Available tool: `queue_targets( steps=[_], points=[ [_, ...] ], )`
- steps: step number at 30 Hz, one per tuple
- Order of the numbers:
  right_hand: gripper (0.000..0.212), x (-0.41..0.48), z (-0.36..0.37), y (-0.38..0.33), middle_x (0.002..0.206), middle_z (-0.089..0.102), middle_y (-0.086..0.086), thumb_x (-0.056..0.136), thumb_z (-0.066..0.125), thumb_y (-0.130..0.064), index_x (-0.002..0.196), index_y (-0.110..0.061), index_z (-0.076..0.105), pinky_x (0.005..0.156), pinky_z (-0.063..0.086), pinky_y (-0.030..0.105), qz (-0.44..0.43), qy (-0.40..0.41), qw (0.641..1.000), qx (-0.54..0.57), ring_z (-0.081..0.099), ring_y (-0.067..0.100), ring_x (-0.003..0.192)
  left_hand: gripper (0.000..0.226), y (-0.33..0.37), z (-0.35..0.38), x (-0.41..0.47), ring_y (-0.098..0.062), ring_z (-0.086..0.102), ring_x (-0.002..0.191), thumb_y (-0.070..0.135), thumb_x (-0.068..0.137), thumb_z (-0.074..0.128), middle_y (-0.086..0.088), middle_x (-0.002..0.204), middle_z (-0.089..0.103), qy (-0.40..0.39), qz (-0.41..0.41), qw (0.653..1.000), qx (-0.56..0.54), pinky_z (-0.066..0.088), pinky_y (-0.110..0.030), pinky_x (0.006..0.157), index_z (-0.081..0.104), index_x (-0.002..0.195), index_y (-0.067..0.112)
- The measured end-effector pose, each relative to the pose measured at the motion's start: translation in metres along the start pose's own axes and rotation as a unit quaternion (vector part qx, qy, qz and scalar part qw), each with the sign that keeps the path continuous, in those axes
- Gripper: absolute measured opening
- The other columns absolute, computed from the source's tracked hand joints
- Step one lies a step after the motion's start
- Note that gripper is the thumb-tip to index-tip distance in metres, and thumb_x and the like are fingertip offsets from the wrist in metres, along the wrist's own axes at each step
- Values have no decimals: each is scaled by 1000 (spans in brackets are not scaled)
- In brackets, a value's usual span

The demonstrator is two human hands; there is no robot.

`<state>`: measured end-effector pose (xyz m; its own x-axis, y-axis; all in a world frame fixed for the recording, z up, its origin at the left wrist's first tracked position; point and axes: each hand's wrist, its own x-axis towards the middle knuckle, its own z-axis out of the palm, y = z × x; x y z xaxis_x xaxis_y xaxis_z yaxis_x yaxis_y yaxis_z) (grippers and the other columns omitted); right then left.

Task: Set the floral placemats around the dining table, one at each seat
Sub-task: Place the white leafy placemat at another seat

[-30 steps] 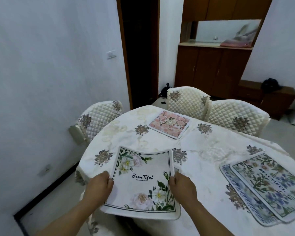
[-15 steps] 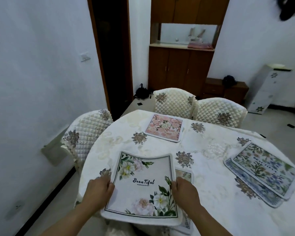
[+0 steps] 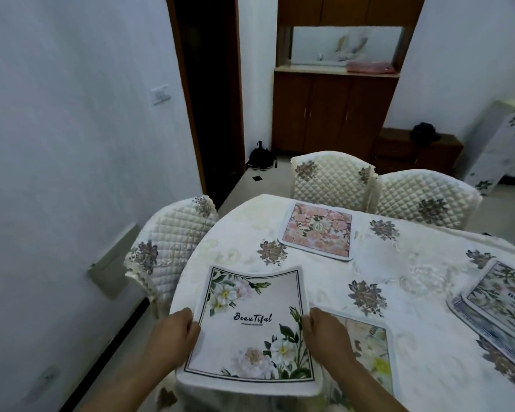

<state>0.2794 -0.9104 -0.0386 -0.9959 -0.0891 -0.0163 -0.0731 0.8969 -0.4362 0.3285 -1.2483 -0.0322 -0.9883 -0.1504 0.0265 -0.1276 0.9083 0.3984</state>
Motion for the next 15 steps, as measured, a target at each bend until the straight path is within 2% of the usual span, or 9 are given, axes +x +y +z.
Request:
queue_targets(
  steps=[4, 9, 15],
  points=[
    [29, 28, 36, -54, 59, 39, -8, 98, 37, -39, 73, -23, 42, 55, 32, 31, 33, 17, 999, -26, 46, 17, 59, 31, -69, -18, 57, -18, 45, 46, 31, 83, 47, 1, 50, 43, -5, 33, 999, -33, 32, -31, 48, 31, 59, 22],
    [34, 47, 68, -133, 57, 37, -6, 98, 43, -32, 67, -21, 37, 52, 27, 32, 83, 34, 996, -24, 43, 19, 55, 30, -134, -61, 118, -19, 43, 52, 26, 88, 49, 3, 54, 41, -38, 83, 995, -45, 26, -32, 51, 34, 62, 22],
    [32, 69, 76, -186, 59, 39, -6, 99, 40, -33, 70, -19, 40, 53, 29, 32, 157, 62, 985, -31, 43, 19, 56, 26, -161, -82, 197, -29, 54, 60, 29, 88, 45, -7, 63, 55, -84, 155, 983, -42, 37, -36, 55, 38, 65, 21]
  ],
)
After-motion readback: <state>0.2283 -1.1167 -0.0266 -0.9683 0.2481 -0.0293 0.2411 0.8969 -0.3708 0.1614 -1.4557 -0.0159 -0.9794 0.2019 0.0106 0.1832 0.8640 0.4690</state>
